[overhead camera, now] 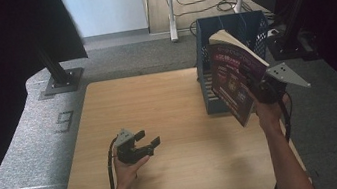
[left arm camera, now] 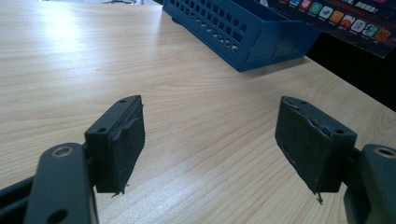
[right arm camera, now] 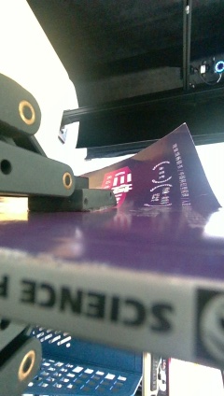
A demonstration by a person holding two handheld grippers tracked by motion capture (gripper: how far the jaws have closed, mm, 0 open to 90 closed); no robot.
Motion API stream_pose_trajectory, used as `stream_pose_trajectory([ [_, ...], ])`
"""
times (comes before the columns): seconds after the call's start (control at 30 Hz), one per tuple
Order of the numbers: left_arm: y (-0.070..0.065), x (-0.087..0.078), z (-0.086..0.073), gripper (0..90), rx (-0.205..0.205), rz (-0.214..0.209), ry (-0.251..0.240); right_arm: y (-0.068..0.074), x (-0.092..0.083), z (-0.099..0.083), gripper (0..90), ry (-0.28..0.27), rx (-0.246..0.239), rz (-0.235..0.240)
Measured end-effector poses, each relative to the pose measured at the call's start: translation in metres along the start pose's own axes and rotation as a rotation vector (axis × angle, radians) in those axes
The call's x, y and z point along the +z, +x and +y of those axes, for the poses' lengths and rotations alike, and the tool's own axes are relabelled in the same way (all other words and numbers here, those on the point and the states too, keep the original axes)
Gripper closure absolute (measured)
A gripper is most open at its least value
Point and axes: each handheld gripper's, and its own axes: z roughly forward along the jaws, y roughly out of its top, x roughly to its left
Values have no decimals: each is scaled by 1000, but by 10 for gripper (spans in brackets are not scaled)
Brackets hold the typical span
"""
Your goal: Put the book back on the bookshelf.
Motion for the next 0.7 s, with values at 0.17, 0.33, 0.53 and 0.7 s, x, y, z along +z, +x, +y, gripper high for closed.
stream_pose_trajectory([
  [0.17,1,-2,1,241,-5,0,-5,-1,8,1,818,8,0,-11],
  [0.33,1,-3,1,241,-6,0,-10,-2,13,1,818,7,3,-19],
  [0.53,0,-5,2,245,-4,4,-24,-3,20,1,818,7,2,-24],
  [0.7,0,-6,2,245,-1,4,-21,-5,28,2,818,13,3,-36],
])
